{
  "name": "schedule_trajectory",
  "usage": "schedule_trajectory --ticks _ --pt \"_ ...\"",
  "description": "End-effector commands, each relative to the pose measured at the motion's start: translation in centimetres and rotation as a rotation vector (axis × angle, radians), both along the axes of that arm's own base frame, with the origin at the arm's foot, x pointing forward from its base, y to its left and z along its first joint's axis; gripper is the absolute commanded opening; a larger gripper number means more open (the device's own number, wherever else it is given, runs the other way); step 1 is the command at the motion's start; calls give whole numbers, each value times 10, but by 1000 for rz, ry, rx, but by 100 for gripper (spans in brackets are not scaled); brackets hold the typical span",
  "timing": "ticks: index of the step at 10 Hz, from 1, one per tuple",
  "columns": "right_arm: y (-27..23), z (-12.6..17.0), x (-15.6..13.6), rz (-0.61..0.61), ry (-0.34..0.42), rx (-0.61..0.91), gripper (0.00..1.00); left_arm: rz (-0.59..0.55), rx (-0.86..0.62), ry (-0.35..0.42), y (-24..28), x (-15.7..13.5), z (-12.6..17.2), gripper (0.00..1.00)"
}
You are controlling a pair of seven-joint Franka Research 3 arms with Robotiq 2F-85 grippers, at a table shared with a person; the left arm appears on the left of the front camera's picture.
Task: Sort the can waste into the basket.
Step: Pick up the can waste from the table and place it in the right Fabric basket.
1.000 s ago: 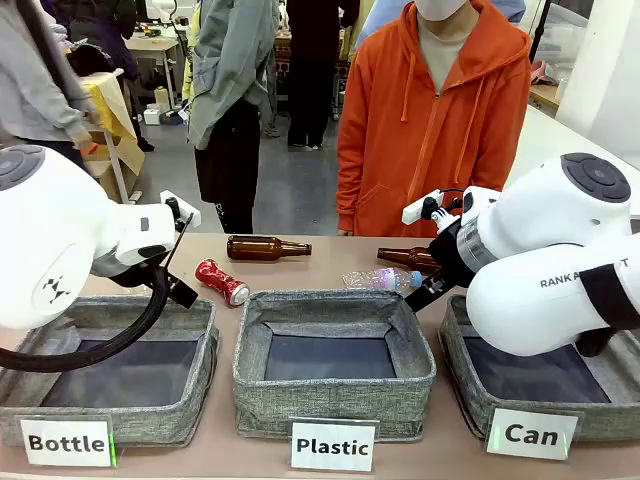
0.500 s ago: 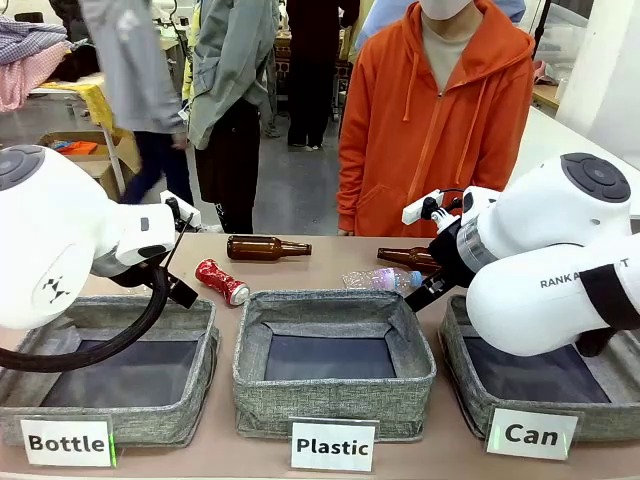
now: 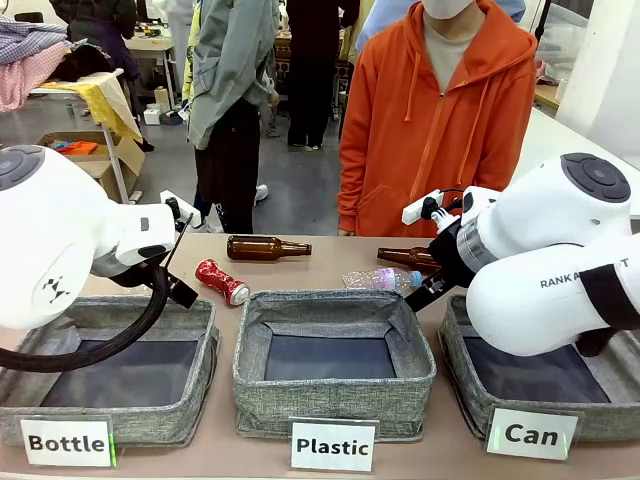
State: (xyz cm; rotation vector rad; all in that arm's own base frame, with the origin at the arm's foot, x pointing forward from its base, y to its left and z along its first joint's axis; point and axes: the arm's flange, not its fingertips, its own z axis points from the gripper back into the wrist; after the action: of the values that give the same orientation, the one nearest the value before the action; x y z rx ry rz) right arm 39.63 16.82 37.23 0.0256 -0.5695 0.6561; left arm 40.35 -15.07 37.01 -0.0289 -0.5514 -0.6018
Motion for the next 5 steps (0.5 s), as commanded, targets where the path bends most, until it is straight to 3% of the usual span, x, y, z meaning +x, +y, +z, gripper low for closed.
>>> schedule_trajectory --ticks 1,4,5 --pt "0 0 0 -1 0 1 100 0 0 0 0 0 0 100" --pt "0 0 0 0 0 0 100 0 0 0 0 0 0 100" --pt "1 20 -9 22 26 13 100 -83 -73 -10 -4 -13 23 100"
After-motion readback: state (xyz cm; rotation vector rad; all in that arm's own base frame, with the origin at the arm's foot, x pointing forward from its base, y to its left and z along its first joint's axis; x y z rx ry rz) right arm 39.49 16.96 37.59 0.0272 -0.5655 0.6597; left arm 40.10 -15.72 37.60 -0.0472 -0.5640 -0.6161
